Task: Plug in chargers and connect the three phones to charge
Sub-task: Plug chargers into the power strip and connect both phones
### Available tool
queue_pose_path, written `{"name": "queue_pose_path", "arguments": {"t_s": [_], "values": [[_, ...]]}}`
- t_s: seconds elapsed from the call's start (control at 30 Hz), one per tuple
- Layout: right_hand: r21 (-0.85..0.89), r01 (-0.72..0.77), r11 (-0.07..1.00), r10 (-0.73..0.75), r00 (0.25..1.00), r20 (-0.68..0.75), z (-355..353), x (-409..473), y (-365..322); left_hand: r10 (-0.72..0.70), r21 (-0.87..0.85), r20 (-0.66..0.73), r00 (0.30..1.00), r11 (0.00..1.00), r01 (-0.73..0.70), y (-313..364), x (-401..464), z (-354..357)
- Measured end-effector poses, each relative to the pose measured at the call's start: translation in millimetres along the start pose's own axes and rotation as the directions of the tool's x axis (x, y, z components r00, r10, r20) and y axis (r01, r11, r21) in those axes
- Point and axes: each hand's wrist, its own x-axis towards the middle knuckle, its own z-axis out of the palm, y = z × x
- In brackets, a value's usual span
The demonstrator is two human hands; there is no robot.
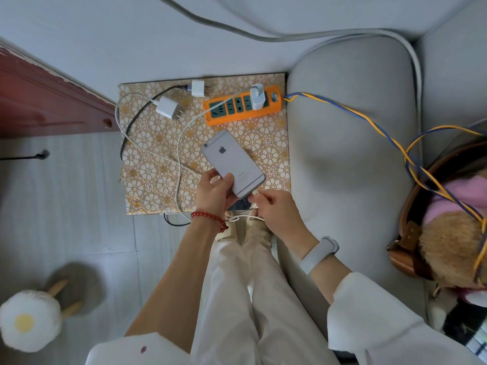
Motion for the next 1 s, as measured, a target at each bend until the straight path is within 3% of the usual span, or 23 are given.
{"name": "queue_pose_path", "arguments": {"t_s": [0.33,0.4,0.5,0.6,0.77,0.9,1.0], "values": [[-0.134,-0.129,0.983,0.136,0.99,0.042,1,0,21,-0.016,0.241,0.083,0.996,0.971,-0.004,-12,16,5],[-0.245,-0.109,0.963,0.122,0.992,0.036,-10,6,23,-0.029,0.297,0.081,0.996,0.955,0.003,-15,26,10],[-0.585,0.083,0.807,-0.199,0.97,-0.137,-36,20,24,-0.01,0.423,0.097,0.995,0.906,-0.033,-26,38,22],[-0.818,0.186,0.545,-0.482,0.867,-0.123,-60,35,33,0.003,0.536,0.127,0.992,0.841,-0.071,-43,46,39],[-0.929,0.178,0.324,-0.463,0.887,0.008,-79,42,48,-0.026,0.661,0.174,0.984,0.744,-0.097,-68,55,65],[-0.945,0.144,0.294,-0.441,0.897,-0.001,-78,41,45,0.044,0.748,0.128,0.991,0.652,-0.126,-77,55,74],[-0.952,0.125,0.278,-0.427,0.904,-0.006,-76,42,44,0.053,0.894,0.158,0.986,0.417,-0.165,-80,57,69]]}}
